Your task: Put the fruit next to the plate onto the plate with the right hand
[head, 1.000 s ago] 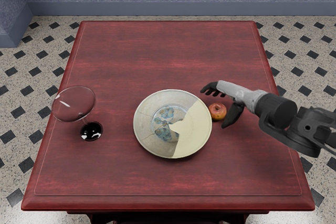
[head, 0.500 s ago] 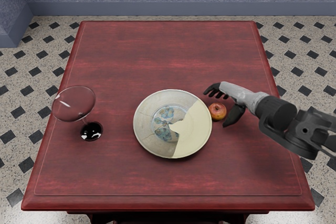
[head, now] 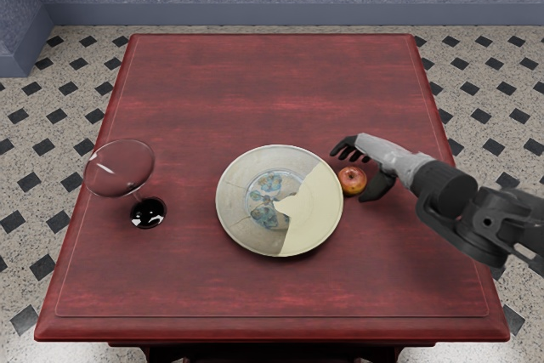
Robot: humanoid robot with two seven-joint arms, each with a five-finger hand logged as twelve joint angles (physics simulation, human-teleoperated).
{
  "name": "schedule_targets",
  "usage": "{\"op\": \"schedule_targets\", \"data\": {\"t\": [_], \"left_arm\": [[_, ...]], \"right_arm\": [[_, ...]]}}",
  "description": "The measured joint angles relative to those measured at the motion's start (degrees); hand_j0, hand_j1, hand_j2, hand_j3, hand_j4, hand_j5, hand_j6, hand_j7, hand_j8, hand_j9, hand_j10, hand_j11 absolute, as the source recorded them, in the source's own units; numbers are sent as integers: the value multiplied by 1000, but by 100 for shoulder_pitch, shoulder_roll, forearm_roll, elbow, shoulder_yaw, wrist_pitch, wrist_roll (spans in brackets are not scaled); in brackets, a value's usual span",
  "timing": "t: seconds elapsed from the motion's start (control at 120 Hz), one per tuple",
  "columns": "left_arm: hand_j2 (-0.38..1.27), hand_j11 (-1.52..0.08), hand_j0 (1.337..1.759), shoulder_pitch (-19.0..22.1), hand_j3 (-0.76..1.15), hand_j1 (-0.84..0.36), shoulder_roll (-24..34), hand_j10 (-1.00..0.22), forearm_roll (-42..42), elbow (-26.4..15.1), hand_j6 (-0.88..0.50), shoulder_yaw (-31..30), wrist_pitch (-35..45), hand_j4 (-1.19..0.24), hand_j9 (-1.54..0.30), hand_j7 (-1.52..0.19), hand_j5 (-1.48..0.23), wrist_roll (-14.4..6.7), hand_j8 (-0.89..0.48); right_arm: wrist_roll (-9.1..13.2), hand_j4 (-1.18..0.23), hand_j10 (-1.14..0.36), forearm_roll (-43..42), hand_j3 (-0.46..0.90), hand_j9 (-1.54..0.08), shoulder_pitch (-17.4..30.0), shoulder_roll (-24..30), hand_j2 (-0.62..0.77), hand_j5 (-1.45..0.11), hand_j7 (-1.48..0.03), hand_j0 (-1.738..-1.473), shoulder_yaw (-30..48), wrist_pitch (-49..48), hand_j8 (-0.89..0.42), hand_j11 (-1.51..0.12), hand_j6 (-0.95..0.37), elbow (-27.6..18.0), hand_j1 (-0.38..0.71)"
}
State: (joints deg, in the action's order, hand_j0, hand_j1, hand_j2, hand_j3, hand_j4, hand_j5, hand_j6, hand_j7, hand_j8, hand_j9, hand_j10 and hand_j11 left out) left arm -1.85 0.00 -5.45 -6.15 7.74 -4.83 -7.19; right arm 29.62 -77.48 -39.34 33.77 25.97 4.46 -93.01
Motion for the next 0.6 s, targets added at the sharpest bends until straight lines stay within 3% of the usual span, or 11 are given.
{"op": "schedule_targets", "data": {"t": [0.6], "left_arm": [[0,0,1658,0,0,349,0,0,0,-1,-1,0,1,-1,0,0,0,-1,-1]], "right_arm": [[-26,-423,-423,-216,0,-548,157,-66,-81,-548,-548,-1658,-20,234,-424,-548,-424,29,155]]}}
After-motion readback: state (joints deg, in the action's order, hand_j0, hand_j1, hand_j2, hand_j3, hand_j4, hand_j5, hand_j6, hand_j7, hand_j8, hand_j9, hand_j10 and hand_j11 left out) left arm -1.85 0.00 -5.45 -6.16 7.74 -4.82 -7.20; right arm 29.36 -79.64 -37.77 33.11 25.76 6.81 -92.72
